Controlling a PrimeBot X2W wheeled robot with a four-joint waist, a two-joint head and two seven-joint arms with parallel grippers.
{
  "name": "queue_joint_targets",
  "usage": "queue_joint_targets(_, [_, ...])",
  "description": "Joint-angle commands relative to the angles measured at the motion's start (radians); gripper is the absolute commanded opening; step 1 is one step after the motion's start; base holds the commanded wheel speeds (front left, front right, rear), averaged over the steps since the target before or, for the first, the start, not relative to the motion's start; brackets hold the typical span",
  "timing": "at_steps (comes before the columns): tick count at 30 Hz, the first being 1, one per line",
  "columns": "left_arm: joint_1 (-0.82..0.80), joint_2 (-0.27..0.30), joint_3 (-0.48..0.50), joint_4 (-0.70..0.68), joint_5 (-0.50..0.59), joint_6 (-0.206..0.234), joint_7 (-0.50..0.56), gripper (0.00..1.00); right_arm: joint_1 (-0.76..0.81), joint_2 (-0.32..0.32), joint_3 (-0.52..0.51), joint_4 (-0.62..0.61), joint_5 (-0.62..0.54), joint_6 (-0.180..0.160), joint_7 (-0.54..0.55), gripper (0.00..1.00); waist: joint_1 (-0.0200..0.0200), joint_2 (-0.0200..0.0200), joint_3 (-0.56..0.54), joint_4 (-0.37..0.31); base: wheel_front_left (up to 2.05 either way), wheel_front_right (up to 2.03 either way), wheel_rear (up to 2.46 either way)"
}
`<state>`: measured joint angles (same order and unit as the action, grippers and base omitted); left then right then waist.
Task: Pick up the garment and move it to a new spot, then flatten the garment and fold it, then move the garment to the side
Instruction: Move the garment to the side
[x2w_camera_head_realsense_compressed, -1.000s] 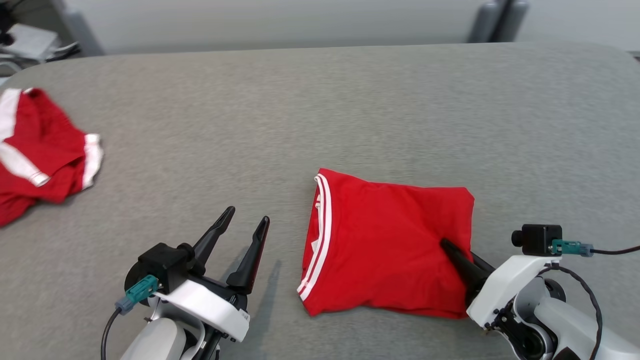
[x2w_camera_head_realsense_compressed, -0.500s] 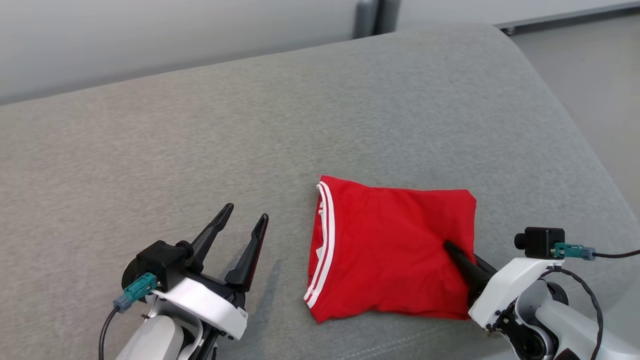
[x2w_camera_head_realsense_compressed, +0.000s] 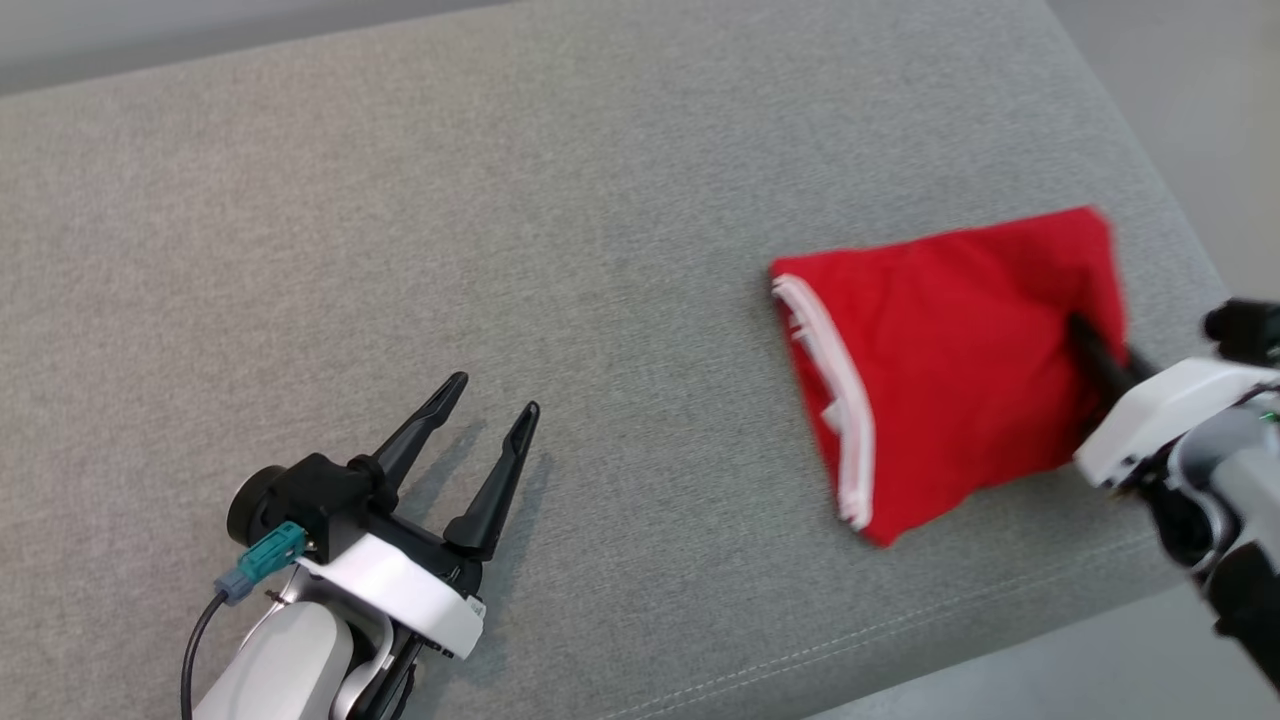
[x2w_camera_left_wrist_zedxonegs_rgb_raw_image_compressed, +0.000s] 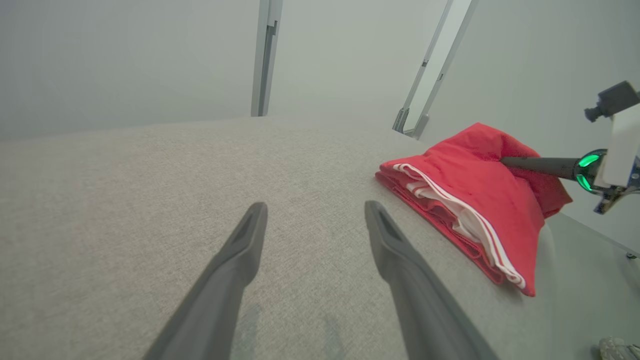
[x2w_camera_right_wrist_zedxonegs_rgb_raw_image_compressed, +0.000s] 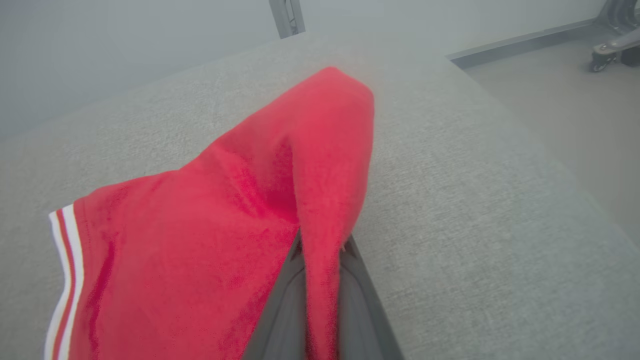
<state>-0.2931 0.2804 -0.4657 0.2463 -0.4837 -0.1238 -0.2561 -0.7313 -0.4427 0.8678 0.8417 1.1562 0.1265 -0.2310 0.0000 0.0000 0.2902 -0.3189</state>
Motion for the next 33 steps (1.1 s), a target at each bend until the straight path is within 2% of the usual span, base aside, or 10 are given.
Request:
queue_joint_targets(1, [-0.044,0.027,0.022,-0.035,0.004,-0.007,-0.006,1.00,-0.025,-0.026,-0.026,0.042,-0.014,0.004,-0.023,0.00,0.0000,0.0000,0.024,0.019,0.00,0.00,0.00])
queue_joint_targets(7, [-0.068,0.054,-0.022,-0.062,-0.001,-0.007,-0.006,1.00,-0.140,-0.038,-0.094,0.247,-0.088,0.004,-0.030,0.00,0.0000,0.0000,0.069,0.069,0.00,0.00,0.00])
queue_joint_targets(20, [-0.102,0.081,-0.063,-0.079,-0.003,-0.007,-0.006,1.00,-0.271,-0.055,-0.177,0.429,-0.159,0.004,-0.025,0.00,0.0000,0.0000,0.123,0.119,0.00,0.00,0.00])
queue_joint_targets(21, [-0.105,0.081,-0.067,-0.079,-0.003,-0.007,-0.006,1.00,-0.271,-0.053,-0.180,0.436,-0.160,0.004,-0.018,0.36,0.0000,0.0000,0.125,0.121,0.00,0.00,0.00])
queue_joint_targets(22, [-0.107,0.079,-0.070,-0.078,-0.003,-0.007,-0.006,1.00,-0.269,-0.052,-0.180,0.440,-0.164,0.004,-0.010,0.78,0.0000,0.0000,0.125,0.124,0.00,0.00,0.00])
queue_joint_targets(23, [-0.109,0.077,-0.073,-0.076,-0.004,-0.007,-0.006,1.00,-0.265,-0.050,-0.185,0.443,-0.163,0.004,-0.006,1.00,0.0000,0.0000,0.124,0.128,0.00,0.00,0.00])
queue_joint_targets(33, [-0.090,0.034,-0.027,-0.058,-0.004,-0.007,-0.006,1.00,-0.265,-0.117,-0.246,0.431,-0.237,0.004,-0.030,1.00,0.0000,0.0000,0.053,0.143,0.00,0.00,0.00])
